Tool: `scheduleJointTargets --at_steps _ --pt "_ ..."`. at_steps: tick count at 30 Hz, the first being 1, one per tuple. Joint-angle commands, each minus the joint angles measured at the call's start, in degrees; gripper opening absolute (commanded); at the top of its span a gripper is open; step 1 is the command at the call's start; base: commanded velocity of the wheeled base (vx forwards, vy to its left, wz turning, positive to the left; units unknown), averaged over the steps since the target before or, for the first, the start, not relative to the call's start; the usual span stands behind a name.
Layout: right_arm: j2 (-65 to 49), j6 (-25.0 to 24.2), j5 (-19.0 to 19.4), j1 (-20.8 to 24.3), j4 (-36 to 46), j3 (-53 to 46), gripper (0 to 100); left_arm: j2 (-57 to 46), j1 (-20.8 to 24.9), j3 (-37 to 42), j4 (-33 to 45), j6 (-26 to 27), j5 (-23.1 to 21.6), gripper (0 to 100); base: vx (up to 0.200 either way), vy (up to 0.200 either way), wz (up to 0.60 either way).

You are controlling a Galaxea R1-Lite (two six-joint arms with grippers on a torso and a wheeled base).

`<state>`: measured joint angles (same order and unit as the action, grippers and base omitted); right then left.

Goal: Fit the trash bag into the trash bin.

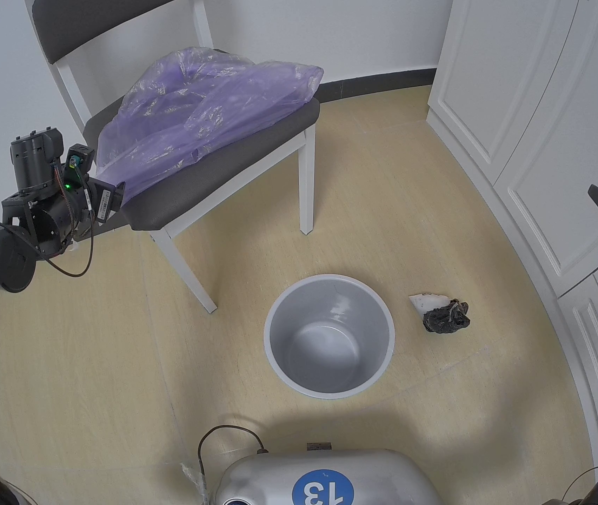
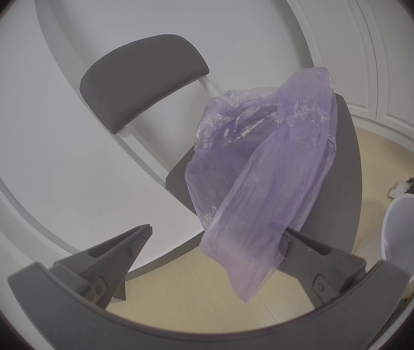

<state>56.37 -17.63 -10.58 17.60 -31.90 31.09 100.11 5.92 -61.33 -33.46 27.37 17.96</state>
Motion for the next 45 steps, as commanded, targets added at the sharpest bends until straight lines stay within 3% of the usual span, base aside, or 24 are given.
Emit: scheduleJointTargets --at_steps 1,15,16,33,41,45 --pt "0.1 -0.7 -0.1 1.9 0.0 0.2 100 1.4 -0.8 -0.3 -0.1 0.0 0.1 100 0.0 0.0 0.0" --pt "0.1 -1.2 -0.1 3.6 0.0 0.2 100 2.9 -1.8 -1.6 -2.1 0.1 -0.1 100 0.0 0.0 0.0" --pt "0.1 -1.2 -0.1 3.6 0.0 0.2 100 2.9 -1.6 -1.8 -2.1 0.1 0.0 0 0.0 0.0 0.0" --pt "0.7 -1.1 -0.1 3.8 0.1 -0.1 100 -0.7 2.4 -1.0 -2.0 -2.7 -0.8 0 0.0 0.0 0.0" --pt "2.6 -0.7 -0.9 9.4 0.1 -1.6 100 -7.7 7.7 -1.4 -0.8 -2.6 -0.8 0 0.0 0.0 0.0" --pt "4.7 -0.9 -2.8 14.5 -0.1 -3.2 100 -12.4 12.1 -2.9 0.6 -2.7 -0.7 0 0.0 0.0 0.0"
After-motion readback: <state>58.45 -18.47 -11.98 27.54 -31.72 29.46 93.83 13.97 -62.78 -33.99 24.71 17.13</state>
